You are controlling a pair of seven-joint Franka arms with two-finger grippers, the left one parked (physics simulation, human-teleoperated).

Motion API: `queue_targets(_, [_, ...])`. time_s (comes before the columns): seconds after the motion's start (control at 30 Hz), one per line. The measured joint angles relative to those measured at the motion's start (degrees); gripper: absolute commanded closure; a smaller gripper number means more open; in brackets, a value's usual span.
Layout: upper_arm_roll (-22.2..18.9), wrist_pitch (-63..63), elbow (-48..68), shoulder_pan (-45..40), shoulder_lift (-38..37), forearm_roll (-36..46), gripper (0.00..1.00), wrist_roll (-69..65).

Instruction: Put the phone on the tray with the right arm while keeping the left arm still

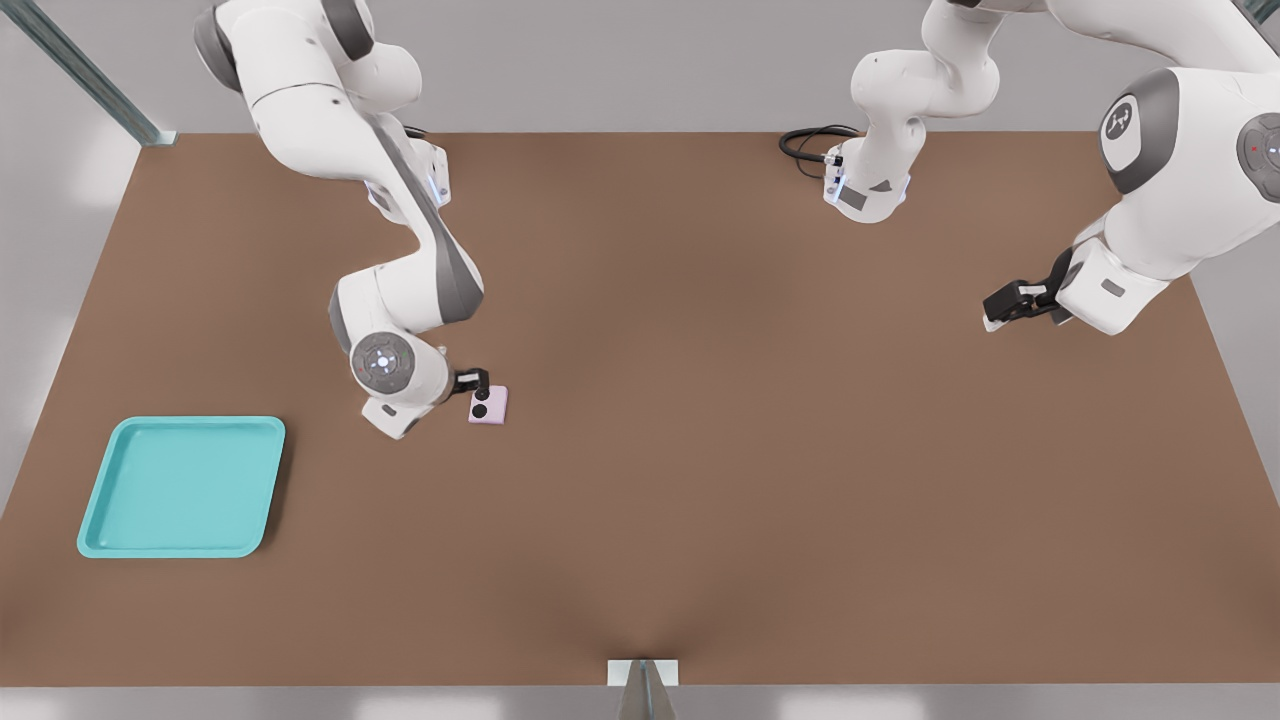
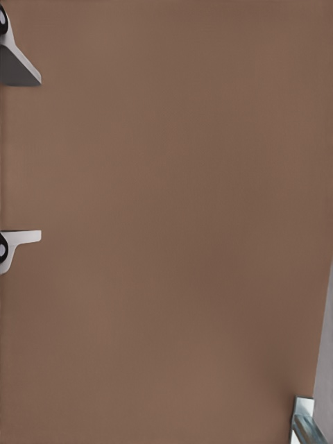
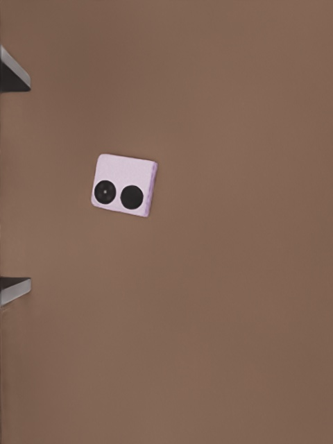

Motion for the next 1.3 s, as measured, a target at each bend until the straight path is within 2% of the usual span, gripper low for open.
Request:
queue_targets(0.1, [0.7,7.5,-6.3,-0.2,1.3,0.9,0.00,6.0])
queue_targets(0.3, [0.9,17.6,-8.8,0.1,5.7,2.8,0.00,16.4])
queue_targets(0.57, [2.8,30.9,-19.1,-1.3,4.7,-0.6,0.00,23.6])
queue_targets(0.87, [3.5,38.9,-22.1,-4.4,4.4,-1.5,0.00,21.1])
queue_targets(1.3, [5.0,38.7,-22.0,-4.5,5.9,-1.6,0.00,10.3])
